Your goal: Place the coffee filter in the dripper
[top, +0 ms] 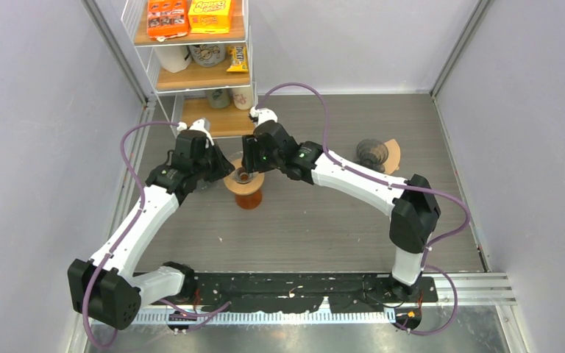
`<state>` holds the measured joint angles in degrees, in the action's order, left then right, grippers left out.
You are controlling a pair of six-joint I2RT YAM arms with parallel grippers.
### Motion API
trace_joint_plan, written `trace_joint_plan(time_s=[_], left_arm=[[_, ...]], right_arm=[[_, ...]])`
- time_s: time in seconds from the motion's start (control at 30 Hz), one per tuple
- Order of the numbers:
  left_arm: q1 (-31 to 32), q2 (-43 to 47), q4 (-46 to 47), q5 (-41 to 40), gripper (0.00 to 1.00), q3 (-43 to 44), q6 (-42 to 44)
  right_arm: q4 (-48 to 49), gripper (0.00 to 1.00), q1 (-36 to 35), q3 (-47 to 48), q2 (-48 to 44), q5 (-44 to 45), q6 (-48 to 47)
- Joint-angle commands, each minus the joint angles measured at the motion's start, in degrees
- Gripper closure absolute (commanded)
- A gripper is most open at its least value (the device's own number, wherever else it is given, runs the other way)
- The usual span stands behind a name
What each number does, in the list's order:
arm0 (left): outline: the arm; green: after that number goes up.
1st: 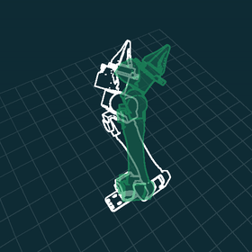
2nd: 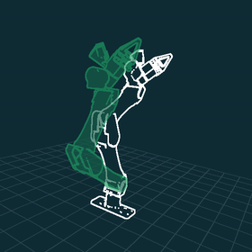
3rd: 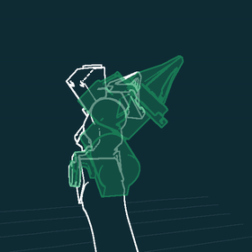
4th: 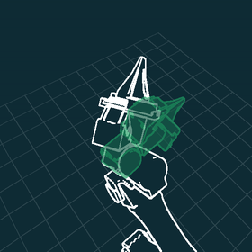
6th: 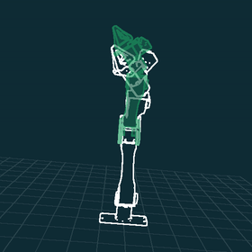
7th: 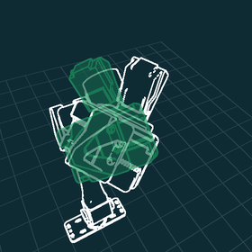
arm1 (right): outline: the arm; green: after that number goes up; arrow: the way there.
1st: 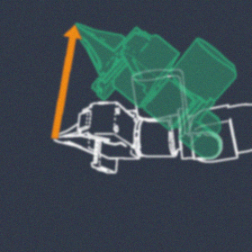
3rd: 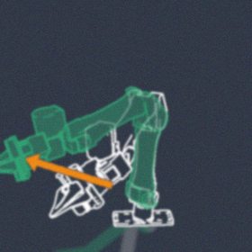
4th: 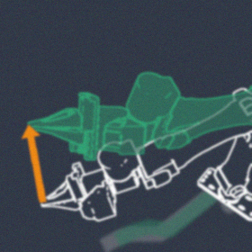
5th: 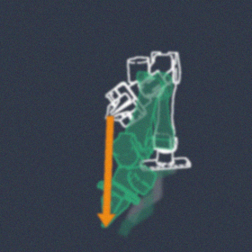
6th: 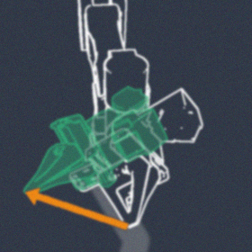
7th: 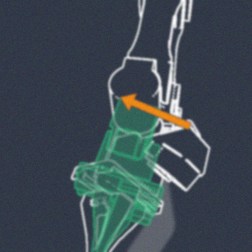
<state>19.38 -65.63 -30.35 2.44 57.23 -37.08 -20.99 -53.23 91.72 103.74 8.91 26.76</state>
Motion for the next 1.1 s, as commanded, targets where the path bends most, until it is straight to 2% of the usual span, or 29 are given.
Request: trace_joint_plan(time_s=[0.0, 0.17, 0.4, 0.8, 1.07], left_arm=[[-0.04, -2.15, -5.0, -0.15, 1.0, -1.35, 1.35], [-0.04, -2.78, -5.34, -0.15, 1.0, -1.16, 1.48], [-0.04, -4.25, -6.38, -0.97, 1.0, -1.03, 1.74], [-0.04, -6.12, -7.14, -1.74, 1.0, -1.36, 2.28], [-0.04, -7.32, -9.28, -4.33, 1.0, -0.57, 2.36]], right_arm=[[0.4, 0.51, -0.64, 3.08, 0.78, 0.63, 0.59], [0.02, 0.72, -0.78, 3.14, 1.46, 0.48, 0.72], [-1.51, 0.94, -0.91, 2.85, 2.7, -0.87, -0.74], [-0.55, 0.95, -0.79, -4.97, 3.72, -2.31, 0.0], [-3.87, 0.95, -0.13, -8.76, 5.68, -3.92, 0.64]])
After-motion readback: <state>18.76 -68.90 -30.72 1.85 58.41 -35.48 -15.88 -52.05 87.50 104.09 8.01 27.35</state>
